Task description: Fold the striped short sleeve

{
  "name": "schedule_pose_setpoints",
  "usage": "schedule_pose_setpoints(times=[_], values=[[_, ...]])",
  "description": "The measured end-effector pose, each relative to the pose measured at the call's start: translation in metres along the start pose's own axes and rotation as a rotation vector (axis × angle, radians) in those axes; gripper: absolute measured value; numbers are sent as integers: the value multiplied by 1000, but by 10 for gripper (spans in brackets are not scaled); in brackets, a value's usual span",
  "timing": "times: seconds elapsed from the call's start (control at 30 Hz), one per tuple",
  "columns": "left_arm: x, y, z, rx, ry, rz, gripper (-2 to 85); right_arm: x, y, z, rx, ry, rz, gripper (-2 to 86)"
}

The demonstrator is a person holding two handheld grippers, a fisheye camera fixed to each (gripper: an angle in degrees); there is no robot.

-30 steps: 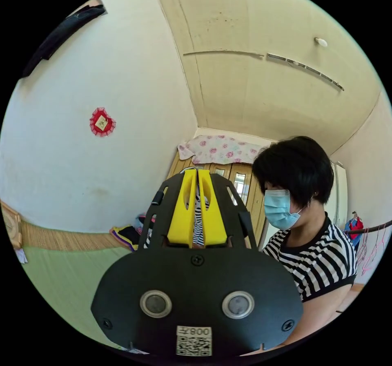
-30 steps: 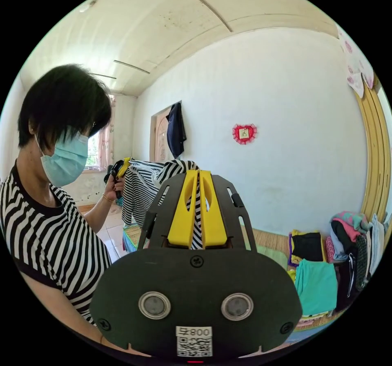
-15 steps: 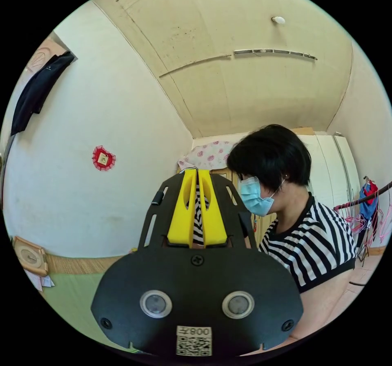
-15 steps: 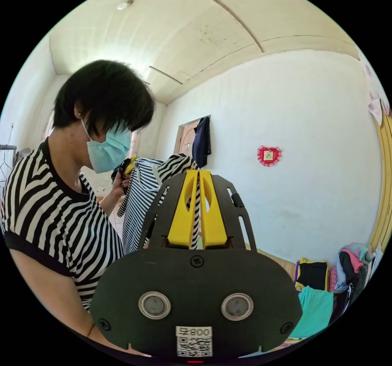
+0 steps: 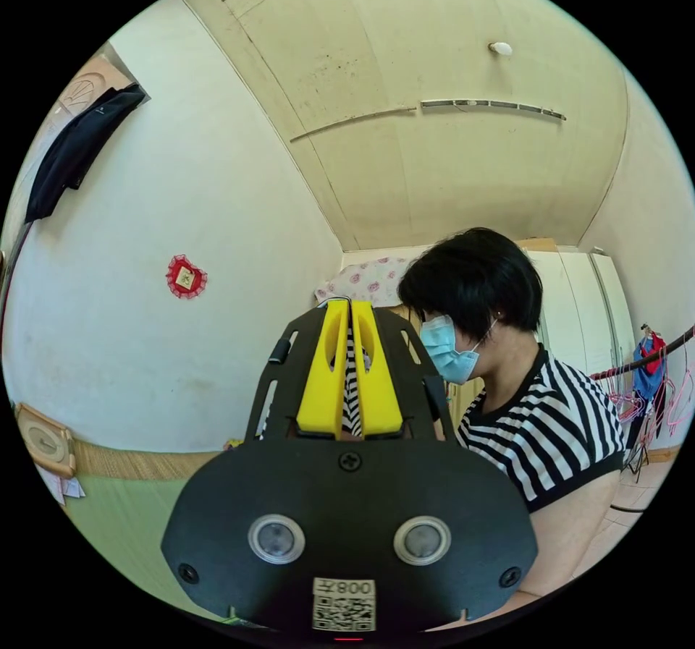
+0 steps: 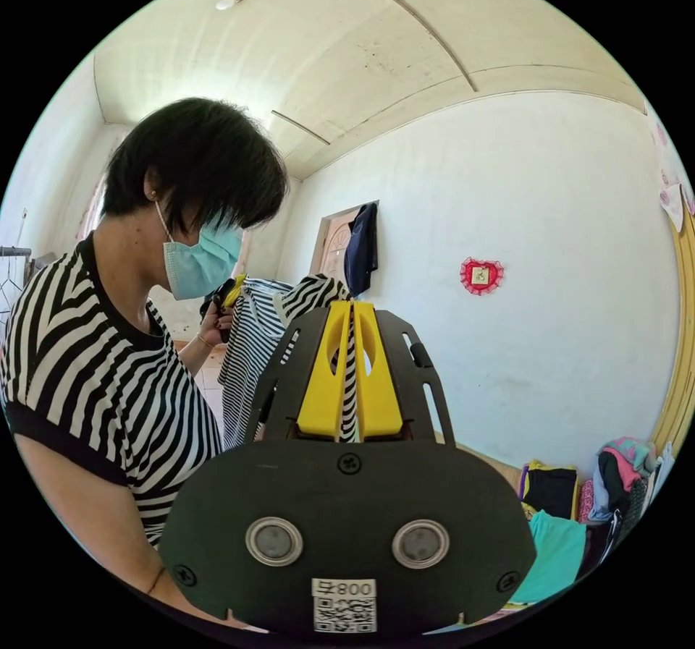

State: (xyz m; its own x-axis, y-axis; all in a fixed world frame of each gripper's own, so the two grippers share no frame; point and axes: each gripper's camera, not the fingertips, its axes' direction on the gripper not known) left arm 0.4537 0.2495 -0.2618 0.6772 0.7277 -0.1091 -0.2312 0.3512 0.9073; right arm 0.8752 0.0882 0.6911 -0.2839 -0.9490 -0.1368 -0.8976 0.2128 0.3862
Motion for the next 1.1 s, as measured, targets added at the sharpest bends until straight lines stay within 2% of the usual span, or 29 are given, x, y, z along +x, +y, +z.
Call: schedule_pose_setpoints(times=[0.4, 0.67, 0.87, 1.0, 1.1], values=[[-6, -16, 3, 1, 3, 72, 4, 15, -21, 7, 17, 6, -27, 3], [-37, -28, 23, -8, -21, 87, 5, 53, -41, 47, 2, 1, -26, 3], [-95, -42, 62, -55, -80, 68, 5, 121, -53, 115, -41, 0, 19, 2], [-172, -52, 112, -175, -211, 43, 6, 192, -53, 183, -106, 5, 87, 2], [-253, -45, 150, -252, -278, -58, 6, 265, -43, 255, -180, 16, 163, 2]])
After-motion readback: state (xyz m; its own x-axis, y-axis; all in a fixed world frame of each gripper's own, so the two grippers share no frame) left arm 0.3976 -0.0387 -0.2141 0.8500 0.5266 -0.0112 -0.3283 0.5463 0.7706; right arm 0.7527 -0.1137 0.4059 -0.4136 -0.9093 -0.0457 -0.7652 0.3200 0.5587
